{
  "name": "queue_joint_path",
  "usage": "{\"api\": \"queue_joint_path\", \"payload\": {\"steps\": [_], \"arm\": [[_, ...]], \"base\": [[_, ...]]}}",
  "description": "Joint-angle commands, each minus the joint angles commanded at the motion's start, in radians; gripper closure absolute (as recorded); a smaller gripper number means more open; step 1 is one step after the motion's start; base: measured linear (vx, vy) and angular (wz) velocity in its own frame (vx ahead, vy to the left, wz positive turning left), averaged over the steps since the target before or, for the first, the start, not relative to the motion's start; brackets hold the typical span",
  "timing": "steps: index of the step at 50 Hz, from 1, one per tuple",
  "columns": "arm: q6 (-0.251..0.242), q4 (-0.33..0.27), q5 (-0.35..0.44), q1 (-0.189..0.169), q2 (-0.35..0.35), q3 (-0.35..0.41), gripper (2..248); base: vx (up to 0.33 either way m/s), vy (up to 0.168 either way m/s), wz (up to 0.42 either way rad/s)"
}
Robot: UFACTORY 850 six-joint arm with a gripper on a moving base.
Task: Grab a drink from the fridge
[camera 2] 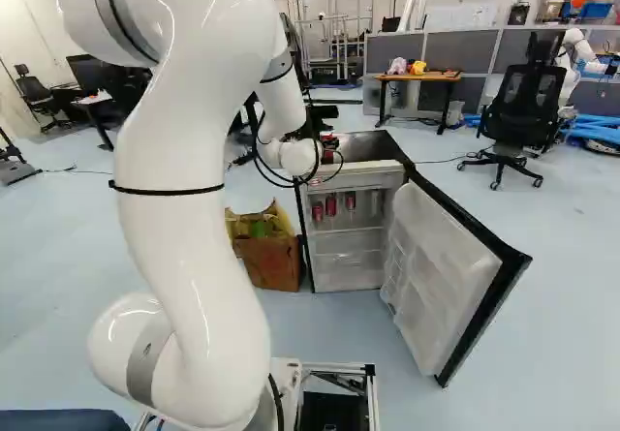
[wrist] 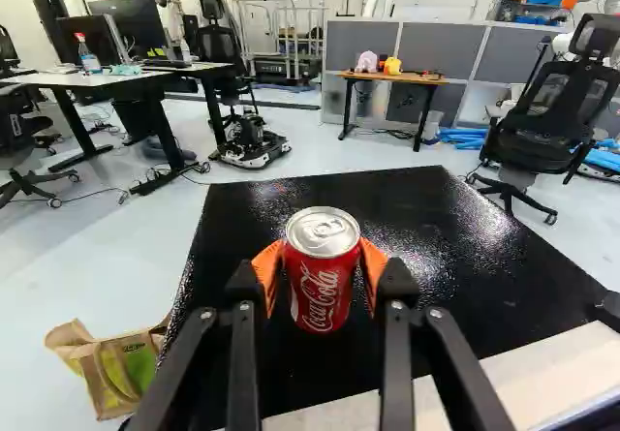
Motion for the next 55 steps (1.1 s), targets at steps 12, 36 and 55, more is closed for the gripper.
{"api": "queue_joint_path", "payload": {"steps": [12,36,55], "arm": [[0.0,0.0,0.0,0.0,0.0,0.0,49],[0.0,0.0,0.0,-0.006,0.074,0.092,3],[0.0,0.0,0.0,-0.017,0.181,0.197,3]], "base": [[0.0,0.0,0.0],[0.0,0.0,0.0],[0.0,0.0,0.0]]}}
